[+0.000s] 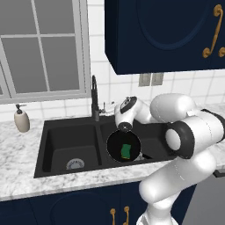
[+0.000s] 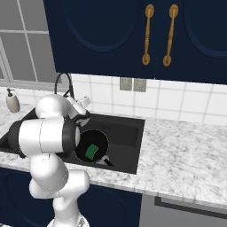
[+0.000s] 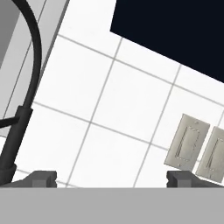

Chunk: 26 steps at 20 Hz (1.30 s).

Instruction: Pick the pan and sponge and place them into the sink. Then turn on the water.

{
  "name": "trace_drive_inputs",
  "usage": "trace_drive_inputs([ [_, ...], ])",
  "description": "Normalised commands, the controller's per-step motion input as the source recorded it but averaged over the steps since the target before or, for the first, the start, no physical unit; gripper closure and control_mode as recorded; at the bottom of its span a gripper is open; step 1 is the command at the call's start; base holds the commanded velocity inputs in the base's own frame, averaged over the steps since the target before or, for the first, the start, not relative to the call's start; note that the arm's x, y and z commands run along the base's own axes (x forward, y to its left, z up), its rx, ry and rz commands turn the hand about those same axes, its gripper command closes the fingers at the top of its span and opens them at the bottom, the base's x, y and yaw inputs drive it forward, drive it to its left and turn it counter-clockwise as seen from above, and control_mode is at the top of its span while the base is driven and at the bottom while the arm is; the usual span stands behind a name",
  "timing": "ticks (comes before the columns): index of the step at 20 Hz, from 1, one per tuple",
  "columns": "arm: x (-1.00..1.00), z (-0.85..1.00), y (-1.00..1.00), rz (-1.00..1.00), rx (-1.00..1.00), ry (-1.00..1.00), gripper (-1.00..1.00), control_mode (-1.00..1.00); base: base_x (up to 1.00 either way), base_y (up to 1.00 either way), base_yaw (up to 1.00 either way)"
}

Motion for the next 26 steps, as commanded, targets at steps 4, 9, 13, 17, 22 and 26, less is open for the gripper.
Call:
trace_drive_inputs([
  [4,0.03,-0.47,-0.23,0.01,0.10,-0.02,-1.00,-1.00,0.00,0.00,0.00],
  [9,0.02,-0.20,-0.19,0.03,0.09,0.00,-1.00,-1.00,0.00,0.00,0.00],
  [13,0.01,-0.19,-0.11,0.01,0.09,0.00,-1.00,-1.00,0.00,0.00,0.00],
  [17,0.15,-0.33,0.00,0.00,0.03,0.00,-1.00,-1.00,0.00,0.00,0.00],
  [22,0.11,-0.36,-0.10,0.00,0.13,0.00,-1.00,-1.00,0.00,0.00,0.00],
  [26,0.11,-0.34,-0.11,0.00,0.15,0.00,-1.00,-1.00,0.00,0.00,0.00],
])
